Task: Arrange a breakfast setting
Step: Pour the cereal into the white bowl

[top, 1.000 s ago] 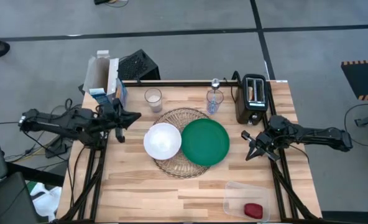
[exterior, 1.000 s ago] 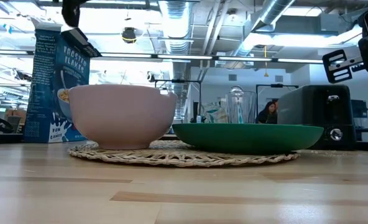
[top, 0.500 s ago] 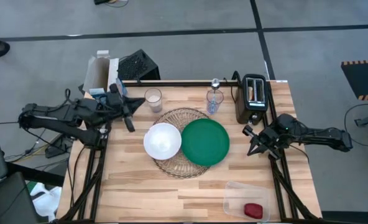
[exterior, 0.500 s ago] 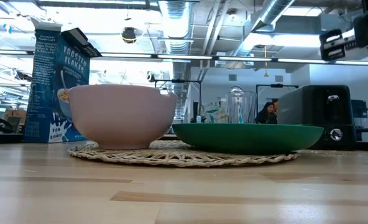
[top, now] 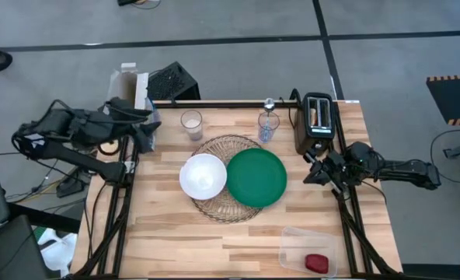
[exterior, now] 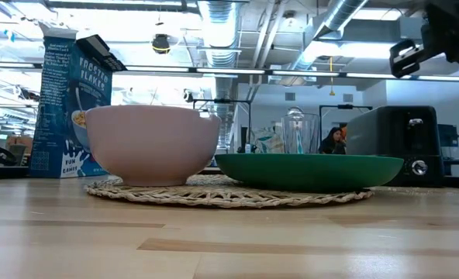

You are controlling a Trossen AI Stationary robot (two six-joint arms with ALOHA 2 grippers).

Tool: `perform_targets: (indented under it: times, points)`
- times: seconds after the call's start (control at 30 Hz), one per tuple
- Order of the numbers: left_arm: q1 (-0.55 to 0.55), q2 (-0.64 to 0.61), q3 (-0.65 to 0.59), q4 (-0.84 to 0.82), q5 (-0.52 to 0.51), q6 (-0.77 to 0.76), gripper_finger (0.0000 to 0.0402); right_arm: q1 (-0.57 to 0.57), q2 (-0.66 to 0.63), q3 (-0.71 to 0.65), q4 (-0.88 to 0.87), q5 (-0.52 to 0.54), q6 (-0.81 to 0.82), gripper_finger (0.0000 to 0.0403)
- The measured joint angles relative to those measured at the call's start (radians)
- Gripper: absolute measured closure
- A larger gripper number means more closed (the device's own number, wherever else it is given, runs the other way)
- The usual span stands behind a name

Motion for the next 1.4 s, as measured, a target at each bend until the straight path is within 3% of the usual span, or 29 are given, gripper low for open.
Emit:
perform_targets:
  times: [0.13, 0.3, 0.43, 0.63, 0.97, 1.23, 1.4]
  points:
    - [0.032, 0.058, 0.098, -0.224, -0.065, -0.076, 0.0149, 0.0, 0.0, 0.0, -0.002, 0.052, -0.002, 0.0365]
    - [0.141, 0.15, 0.176, -0.395, -0.035, -0.114, 0.0158, -0.001, 0.0, 0.0, -0.002, 0.113, -0.002, 0.0365]
    - [0.282, 0.215, 0.201, -0.4, 0.108, -0.028, 0.0168, -0.001, 0.0, 0.001, -0.004, 0.135, -0.002, 0.0365]
    - [0.476, 0.242, 0.208, -0.395, 0.176, 0.103, 0.0183, -0.001, 0.0, 0.002, -0.02, 0.135, -0.002, 0.0365]
    - [0.791, 0.213, 0.208, -0.395, 0.341, 0.173, 0.0193, -0.001, 0.0, 0.002, -0.052, 0.155, -0.017, 0.0365]
    - [0.9, 0.255, 0.204, -0.394, 0.421, 0.217, 0.0193, -0.001, 0.0, 0.002, -0.052, 0.155, -0.019, 0.0365]
    - [0.937, 0.269, 0.122, -0.395, 0.468, 0.242, 0.0193, -0.001, 0.0, 0.002, -0.052, 0.155, -0.021, 0.0365]
